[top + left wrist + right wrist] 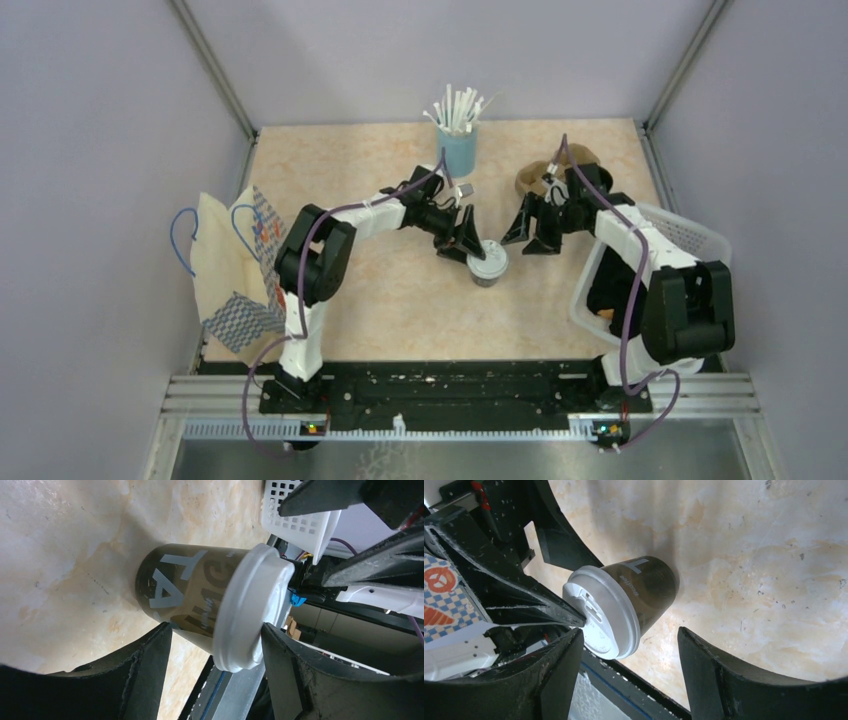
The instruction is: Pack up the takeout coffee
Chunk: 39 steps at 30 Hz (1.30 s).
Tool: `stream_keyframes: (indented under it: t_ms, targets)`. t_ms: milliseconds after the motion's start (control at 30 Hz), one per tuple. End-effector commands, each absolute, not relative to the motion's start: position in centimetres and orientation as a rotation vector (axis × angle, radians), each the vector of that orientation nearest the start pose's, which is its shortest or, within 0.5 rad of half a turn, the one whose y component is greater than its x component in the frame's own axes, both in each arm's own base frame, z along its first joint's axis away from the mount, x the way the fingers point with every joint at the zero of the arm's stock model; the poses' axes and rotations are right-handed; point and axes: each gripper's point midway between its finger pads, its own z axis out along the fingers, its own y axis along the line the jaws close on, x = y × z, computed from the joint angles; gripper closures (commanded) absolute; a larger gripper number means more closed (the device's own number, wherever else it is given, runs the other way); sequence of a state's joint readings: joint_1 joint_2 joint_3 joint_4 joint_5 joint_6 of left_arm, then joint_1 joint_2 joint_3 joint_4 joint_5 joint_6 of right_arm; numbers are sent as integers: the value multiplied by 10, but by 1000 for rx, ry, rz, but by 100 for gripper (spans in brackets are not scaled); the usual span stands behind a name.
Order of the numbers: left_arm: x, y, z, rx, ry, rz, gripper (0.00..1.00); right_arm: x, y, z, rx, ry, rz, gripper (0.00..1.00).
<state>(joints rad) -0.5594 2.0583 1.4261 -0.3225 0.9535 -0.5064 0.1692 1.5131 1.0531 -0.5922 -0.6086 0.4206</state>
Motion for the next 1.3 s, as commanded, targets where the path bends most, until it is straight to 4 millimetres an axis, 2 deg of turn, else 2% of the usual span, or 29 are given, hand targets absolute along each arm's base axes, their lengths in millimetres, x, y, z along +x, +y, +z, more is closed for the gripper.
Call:
stream_keyframes:
  t_ms: [0,133,300,633,733,867,967,1000,1033,1200,1267]
  targets:
    - [294,-379,104,558,2585,-1650,28,294,157,125,161,2638,918,32]
    - [291,-390,102,583,2589,-1678,29,297,145,129,185,2617,803,32]
    - [288,-408,103,632,2581,-1716,29,297,137,138,179,2592,742,32]
    - [279,-447,104,708,2561,-1815,28,305,123,168,197,2491,639,32]
    - [278,-450,108,727,2543,-1816,25,307,119,178,195,2470,611,32]
    - [280,-446,119,749,2519,-1761,21,310,112,188,188,2445,571,29]
    - [284,-435,130,771,2504,-1669,14,318,107,194,170,2431,522,24]
    - [285,-430,134,782,2494,-1636,6,323,105,197,166,2424,507,23]
    - [287,-424,138,779,2491,-1607,2,327,105,200,158,2420,500,23]
    - [303,-387,168,722,2444,-1502,1,358,104,205,133,2404,452,21]
    - [312,-371,189,693,2422,-1469,1,374,104,204,117,2399,428,21]
